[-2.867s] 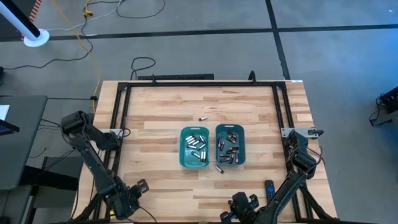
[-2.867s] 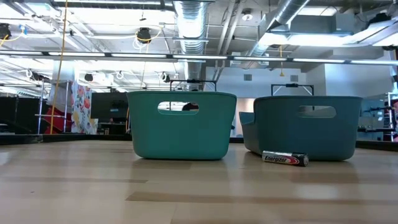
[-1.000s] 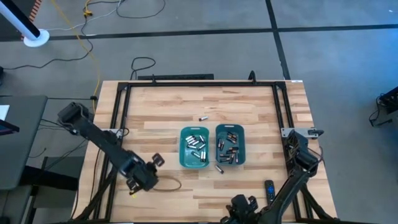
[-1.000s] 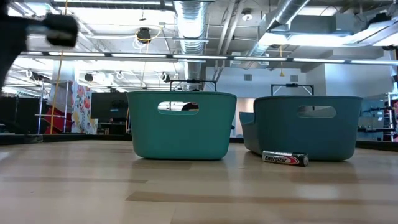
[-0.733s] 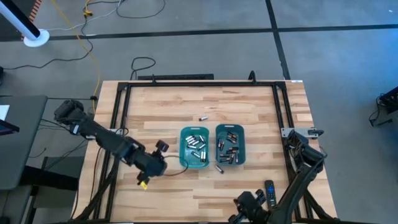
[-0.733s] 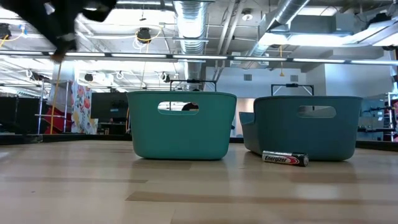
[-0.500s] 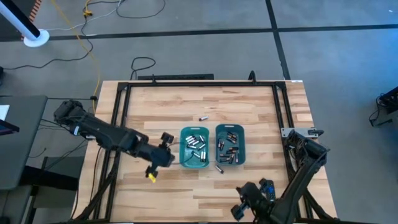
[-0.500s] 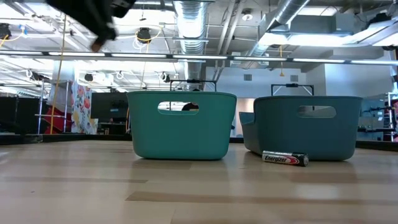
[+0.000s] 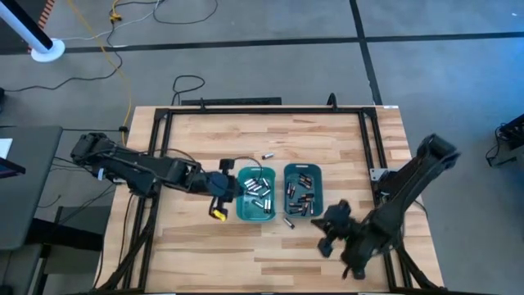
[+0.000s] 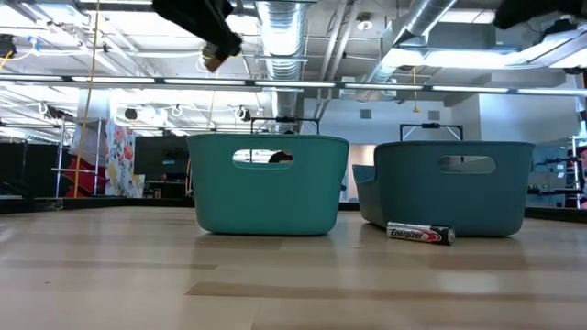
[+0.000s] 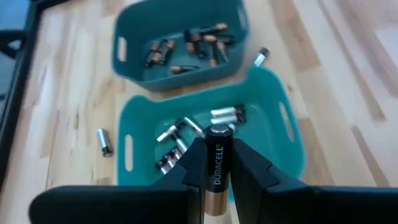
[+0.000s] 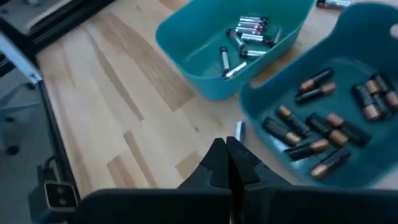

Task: Sort batteries
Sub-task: Put the black battery into the blue bin

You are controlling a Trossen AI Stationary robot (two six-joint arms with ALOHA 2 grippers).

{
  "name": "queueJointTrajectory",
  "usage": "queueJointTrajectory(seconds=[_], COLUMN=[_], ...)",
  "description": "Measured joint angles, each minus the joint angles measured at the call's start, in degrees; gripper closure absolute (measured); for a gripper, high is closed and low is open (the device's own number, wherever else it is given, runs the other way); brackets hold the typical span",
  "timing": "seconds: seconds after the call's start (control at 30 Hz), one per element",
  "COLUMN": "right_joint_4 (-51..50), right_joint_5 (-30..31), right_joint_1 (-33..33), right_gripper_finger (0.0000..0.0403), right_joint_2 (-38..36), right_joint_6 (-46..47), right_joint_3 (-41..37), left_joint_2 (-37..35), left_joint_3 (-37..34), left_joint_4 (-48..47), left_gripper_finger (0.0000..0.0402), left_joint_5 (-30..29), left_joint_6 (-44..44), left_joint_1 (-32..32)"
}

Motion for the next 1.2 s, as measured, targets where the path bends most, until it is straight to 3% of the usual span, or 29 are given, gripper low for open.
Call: queueJointTrajectory(seconds=[0.3, 0.5, 0.77, 0.97, 1.2], right_joint_4=[19.1, 24.0, 21.7, 21.1, 21.2], right_joint_5=[-1.4, -4.1, -4.0, -3.9, -4.1], right_joint_1=[-0.1, -0.8, -1.4, -1.9, -1.9], right_gripper_finger=[0.0403, 0.0403, 0.0400, 0.0380, 0.0373], right_joint_2=[-24.8, -37.8, -46.6, -47.7, -47.5], right_joint_6=[-15.3, -16.2, -17.6, -17.6, -17.6], right_joint_3=[-25.9, -37.9, -41.4, -41.4, -41.4], left_joint_2=[4.9, 13.5, 30.5, 41.4, 51.6], left_joint_3=[0.0, 5.1, 22.3, 32.7, 41.5], left_joint_4=[12.0, 18.2, 18.2, 15.8, 8.5], left_gripper_finger=[0.0364, 0.0364, 0.0364, 0.0364, 0.0361], left_joint_5=[-1.1, -0.9, 0.0, 0.7, 5.8], left_joint_6=[-5.3, -3.3, -0.6, -1.6, -5.4], left_joint_1=[4.2, 5.3, 7.9, 9.5, 11.8])
